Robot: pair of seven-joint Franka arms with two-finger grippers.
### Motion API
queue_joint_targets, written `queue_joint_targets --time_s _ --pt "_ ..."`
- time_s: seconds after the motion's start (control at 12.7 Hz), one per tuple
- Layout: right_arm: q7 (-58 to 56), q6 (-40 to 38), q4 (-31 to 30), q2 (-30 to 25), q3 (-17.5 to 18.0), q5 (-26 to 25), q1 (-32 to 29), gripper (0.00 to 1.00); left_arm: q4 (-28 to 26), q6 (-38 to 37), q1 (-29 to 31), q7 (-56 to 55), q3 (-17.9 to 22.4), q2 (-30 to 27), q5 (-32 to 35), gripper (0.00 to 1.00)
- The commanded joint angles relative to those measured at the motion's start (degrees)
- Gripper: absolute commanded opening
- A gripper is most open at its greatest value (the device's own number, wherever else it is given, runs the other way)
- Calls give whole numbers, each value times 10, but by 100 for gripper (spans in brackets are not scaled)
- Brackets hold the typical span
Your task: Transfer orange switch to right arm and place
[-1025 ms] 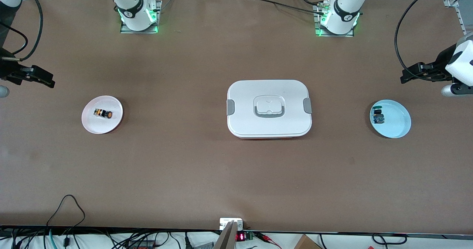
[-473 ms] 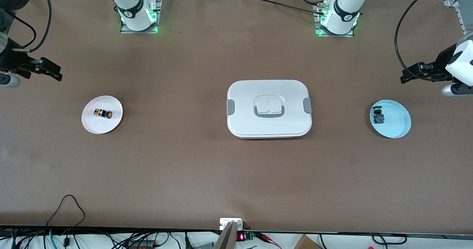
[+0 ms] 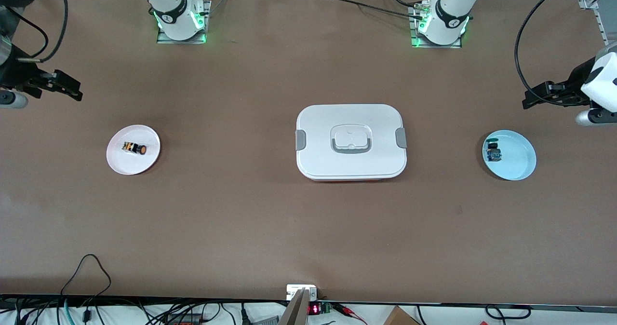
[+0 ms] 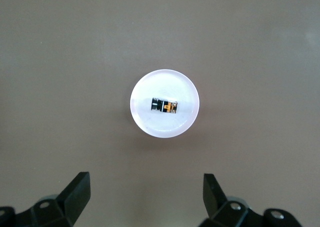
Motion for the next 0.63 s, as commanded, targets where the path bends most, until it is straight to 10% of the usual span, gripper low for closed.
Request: queue_joint_targets --time_s 0.0,0.55 --pt "-10 -13 27 8 2 7 0 100 2 -7 1 -4 -2 -7 -7 100" --pt "-8 -33 43 10 5 10 2 100 2 -7 1 -4 -2 -7 -7 100"
